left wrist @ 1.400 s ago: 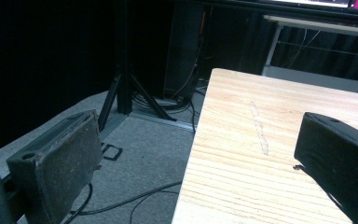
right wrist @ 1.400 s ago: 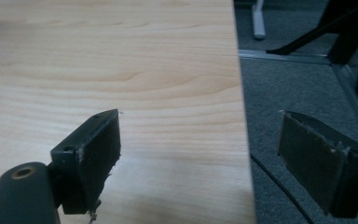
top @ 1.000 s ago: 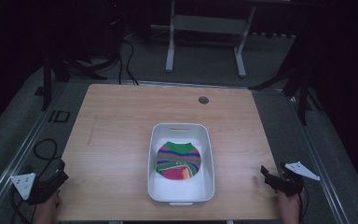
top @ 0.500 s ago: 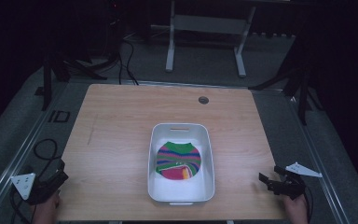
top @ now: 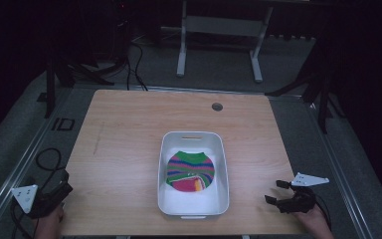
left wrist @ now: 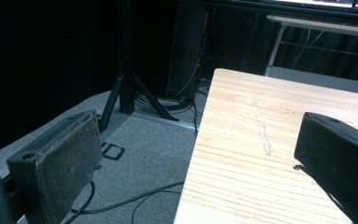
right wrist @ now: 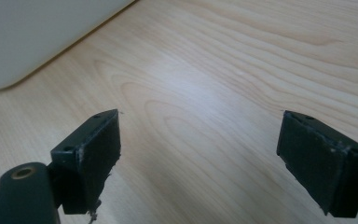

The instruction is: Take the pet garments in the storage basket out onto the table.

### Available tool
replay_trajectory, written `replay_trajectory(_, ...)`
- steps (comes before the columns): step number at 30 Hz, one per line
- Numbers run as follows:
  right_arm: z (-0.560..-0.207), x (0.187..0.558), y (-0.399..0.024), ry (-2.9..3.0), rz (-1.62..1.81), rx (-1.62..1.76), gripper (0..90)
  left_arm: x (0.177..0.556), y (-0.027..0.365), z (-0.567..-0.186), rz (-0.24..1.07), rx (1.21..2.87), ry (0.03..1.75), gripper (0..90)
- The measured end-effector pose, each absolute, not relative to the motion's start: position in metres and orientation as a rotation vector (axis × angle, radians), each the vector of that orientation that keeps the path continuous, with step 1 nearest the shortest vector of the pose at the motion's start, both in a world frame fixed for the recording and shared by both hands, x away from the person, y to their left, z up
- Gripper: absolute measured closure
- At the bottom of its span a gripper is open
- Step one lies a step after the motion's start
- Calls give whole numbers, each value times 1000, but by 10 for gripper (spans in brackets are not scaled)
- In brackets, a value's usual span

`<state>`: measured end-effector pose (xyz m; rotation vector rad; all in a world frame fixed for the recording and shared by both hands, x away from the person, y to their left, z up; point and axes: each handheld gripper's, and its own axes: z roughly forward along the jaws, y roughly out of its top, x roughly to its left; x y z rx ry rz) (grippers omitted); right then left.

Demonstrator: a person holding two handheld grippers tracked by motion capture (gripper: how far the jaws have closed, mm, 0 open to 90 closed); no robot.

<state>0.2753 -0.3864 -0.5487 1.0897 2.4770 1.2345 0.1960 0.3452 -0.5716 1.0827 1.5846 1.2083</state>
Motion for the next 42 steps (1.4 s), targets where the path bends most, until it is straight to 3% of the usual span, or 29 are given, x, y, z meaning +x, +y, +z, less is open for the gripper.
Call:
replay_trajectory(7, -545, 279, -370, 2596, 1180, 996, 138, 196, 345, -572, 1208, 1083, 1581, 12)
replay_trajectory(12, -540, 281, -352, 2666, 1163, 872, 189, 196, 345, -572, 1205, 1084, 1582, 12)
replay_trajectory(21, -528, 285, -330, 2716, 1136, 770, 178, 196, 346, -572, 1205, 1084, 1580, 12)
replay_trajectory(42, -463, 299, -291, 2805, 1086, 595, 151, 196, 345, -572, 1200, 1088, 1572, 12)
